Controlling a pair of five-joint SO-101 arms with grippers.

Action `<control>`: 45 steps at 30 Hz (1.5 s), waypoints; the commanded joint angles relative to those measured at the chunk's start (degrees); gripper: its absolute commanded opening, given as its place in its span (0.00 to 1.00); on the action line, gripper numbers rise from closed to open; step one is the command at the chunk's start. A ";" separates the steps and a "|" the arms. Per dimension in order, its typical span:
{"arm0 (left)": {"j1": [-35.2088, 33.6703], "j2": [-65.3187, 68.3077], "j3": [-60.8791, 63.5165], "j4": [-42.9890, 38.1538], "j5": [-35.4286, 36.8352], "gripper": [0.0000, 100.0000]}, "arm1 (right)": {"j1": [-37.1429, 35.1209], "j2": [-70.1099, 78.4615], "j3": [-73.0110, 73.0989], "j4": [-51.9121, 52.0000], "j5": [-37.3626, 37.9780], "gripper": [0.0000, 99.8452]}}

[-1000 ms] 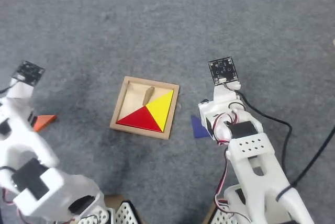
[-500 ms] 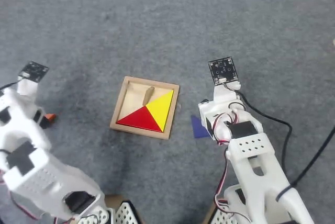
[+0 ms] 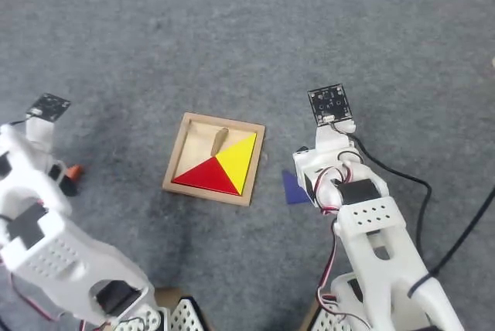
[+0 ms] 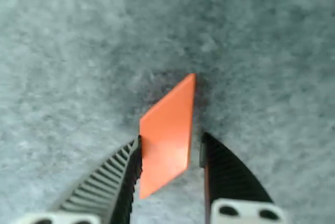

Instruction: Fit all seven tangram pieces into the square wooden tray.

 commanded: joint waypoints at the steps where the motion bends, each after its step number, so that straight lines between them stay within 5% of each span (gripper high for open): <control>1: 0.88 1.41 -0.13 2.99 -0.79 0.11 | -0.31 -2.24 -0.26 -0.48 0.70 0.24; 6: 1.85 2.99 -0.04 3.08 -0.70 0.02 | -0.31 -2.24 -0.26 -0.48 0.70 0.24; 19: 3.08 3.34 -3.30 3.87 0.88 0.01 | -0.31 -2.24 -0.26 -0.48 0.70 0.24; 30: 6.95 3.34 -15.16 24.00 -0.62 0.01 | -0.31 -2.24 -0.26 -0.48 0.70 0.24; 45: 7.56 3.43 -15.43 12.84 3.34 0.14 | -0.31 -2.24 -0.26 -0.48 0.70 0.24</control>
